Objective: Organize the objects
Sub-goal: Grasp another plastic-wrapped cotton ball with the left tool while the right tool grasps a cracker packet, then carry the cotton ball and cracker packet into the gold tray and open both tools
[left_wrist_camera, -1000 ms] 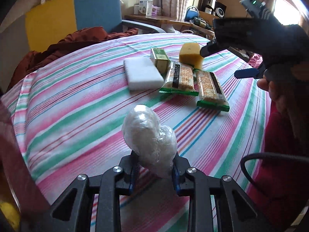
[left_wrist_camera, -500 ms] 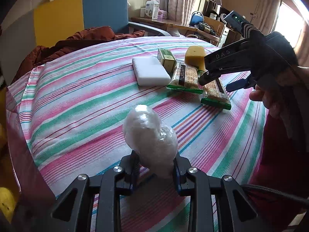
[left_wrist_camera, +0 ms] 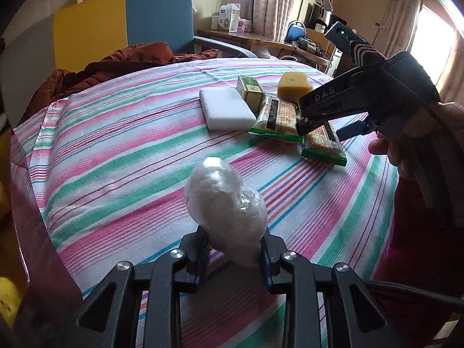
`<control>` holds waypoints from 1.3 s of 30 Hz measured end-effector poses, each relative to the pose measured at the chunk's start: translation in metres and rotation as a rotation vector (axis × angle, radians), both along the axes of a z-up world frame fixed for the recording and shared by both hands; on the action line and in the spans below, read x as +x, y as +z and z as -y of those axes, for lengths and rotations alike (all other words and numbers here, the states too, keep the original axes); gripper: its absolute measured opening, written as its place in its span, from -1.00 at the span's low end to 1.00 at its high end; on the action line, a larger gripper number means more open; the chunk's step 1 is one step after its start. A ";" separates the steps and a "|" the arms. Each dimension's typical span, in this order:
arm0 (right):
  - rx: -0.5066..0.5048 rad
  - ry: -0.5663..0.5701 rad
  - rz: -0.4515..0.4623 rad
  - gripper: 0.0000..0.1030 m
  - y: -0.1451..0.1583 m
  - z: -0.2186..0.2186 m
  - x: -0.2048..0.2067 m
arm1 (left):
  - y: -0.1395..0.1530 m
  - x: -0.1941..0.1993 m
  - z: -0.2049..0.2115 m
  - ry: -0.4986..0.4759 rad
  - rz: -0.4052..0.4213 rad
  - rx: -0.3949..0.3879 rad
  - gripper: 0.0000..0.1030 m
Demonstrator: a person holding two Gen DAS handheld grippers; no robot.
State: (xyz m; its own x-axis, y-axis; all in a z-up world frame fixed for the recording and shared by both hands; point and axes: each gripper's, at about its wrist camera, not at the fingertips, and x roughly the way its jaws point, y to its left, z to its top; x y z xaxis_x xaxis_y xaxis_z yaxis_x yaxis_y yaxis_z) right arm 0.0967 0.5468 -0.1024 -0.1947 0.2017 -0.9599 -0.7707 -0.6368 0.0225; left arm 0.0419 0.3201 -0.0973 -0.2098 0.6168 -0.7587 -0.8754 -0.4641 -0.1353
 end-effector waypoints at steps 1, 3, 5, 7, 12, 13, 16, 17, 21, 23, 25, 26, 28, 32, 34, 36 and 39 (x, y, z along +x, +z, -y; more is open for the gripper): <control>0.017 0.010 0.010 0.10 0.001 0.002 -0.001 | 0.000 0.001 0.001 0.000 0.000 -0.001 -0.41; 0.023 0.011 0.002 0.04 0.003 0.004 0.001 | 0.002 0.000 0.002 0.004 0.002 -0.006 -0.45; 0.034 -0.005 -0.018 0.03 0.009 0.002 0.008 | 0.005 0.001 0.002 0.006 0.000 -0.022 -0.46; 0.059 -0.035 -0.066 0.02 0.020 0.000 0.017 | 0.011 0.001 0.007 0.017 0.022 -0.018 -0.46; 0.127 -0.035 -0.246 0.02 0.054 0.007 0.029 | 0.047 0.001 0.037 0.049 0.012 0.054 -0.46; 0.127 -0.027 -0.265 0.03 0.058 0.010 0.020 | 0.055 -0.002 0.045 0.065 0.009 0.073 -0.46; 0.066 0.023 -0.326 0.03 0.064 0.026 0.015 | 0.077 -0.012 0.076 0.139 -0.003 0.116 -0.45; 0.048 0.051 -0.346 0.03 0.067 0.035 0.011 | 0.084 -0.020 0.089 0.176 0.003 0.132 -0.45; 0.003 0.239 -0.409 0.03 0.090 0.093 -0.026 | 0.100 -0.044 0.140 0.314 0.012 0.179 -0.45; -0.020 0.351 -0.429 0.03 0.097 0.125 -0.051 | 0.103 -0.057 0.165 0.385 0.018 0.185 -0.45; -0.043 0.450 -0.434 0.03 0.103 0.157 -0.073 | 0.102 -0.072 0.189 0.455 0.008 0.188 -0.45; -0.048 0.489 -0.431 0.03 0.107 0.177 -0.078 | 0.102 -0.077 0.200 0.479 0.010 0.187 -0.45; -0.056 0.571 -0.425 0.03 0.107 0.207 -0.096 | 0.099 -0.089 0.219 0.528 0.026 0.196 -0.45; -0.053 0.697 -0.401 0.03 0.106 0.255 -0.132 | 0.093 -0.102 0.244 0.582 0.049 0.212 -0.45; -0.060 0.736 -0.397 0.04 0.106 0.275 -0.145 | 0.090 -0.108 0.250 0.605 0.041 0.207 -0.43; -0.056 0.776 -0.403 0.09 0.105 0.290 -0.157 | 0.086 -0.116 0.257 0.634 0.048 0.203 -0.29; 0.018 0.791 -0.388 0.59 0.102 0.304 -0.167 | 0.080 -0.124 0.272 0.704 0.071 0.206 0.36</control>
State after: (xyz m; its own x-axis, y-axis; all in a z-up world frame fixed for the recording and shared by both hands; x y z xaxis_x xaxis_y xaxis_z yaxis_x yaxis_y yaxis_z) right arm -0.0705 0.2430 -0.0001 -0.5957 -0.1160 -0.7948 -0.0434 -0.9834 0.1761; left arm -0.0821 0.0478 -0.0169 -0.5634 0.4853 -0.6686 -0.3652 -0.8722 -0.3254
